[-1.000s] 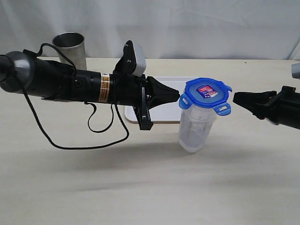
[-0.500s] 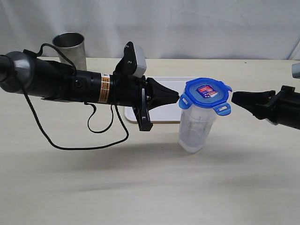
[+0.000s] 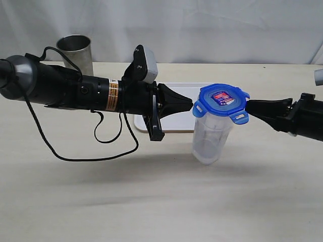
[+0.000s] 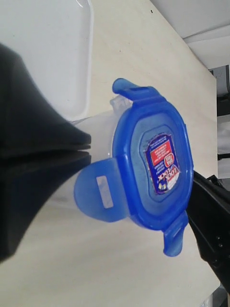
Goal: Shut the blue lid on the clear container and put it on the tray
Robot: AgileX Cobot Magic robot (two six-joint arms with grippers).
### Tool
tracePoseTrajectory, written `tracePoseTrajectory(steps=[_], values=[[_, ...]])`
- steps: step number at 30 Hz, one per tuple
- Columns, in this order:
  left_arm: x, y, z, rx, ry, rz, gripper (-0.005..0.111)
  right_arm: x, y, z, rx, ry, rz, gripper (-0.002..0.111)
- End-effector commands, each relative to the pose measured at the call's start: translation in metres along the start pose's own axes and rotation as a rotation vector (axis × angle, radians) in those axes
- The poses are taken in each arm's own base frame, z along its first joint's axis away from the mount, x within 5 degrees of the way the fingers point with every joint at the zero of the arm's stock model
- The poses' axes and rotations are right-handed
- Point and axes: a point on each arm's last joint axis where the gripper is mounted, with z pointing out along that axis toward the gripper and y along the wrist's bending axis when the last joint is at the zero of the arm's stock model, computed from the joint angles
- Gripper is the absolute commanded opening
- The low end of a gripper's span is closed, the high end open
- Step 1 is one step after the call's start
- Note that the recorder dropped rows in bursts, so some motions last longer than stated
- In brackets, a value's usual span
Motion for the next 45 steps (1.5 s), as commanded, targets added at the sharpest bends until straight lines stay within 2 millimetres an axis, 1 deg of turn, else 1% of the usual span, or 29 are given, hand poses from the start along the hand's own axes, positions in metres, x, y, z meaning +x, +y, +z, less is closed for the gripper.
tracePoseTrajectory(steps=[1, 10, 28, 35, 45], values=[[-0.0005, 0.0008, 0.0009, -0.005, -0.002, -0.009, 0.0, -0.0003, 0.0018, -0.0004, -0.02, 0.003, -0.014, 0.004], [-0.0005, 0.0008, 0.0009, -0.005, -0.002, -0.009, 0.0, 0.001, 0.0053, -0.0005, -0.059, 0.017, -0.029, 0.004], [-0.0003, -0.0001, 0.0009, 0.004, -0.001, -0.033, 0.0, 0.0012, 0.0018, -0.0004, -0.021, 0.019, -0.025, 0.004], [-0.0006, -0.0028, 0.0009, 0.034, -0.003, -0.043, 0.0, 0.0022, -0.0003, -0.0004, 0.002, 0.03, -0.027, 0.004], [0.0003, -0.0018, 0.0009, 0.024, 0.007, -0.044, 0.0, 0.0028, -0.0023, -0.0005, 0.024, 0.038, -0.025, 0.004]])
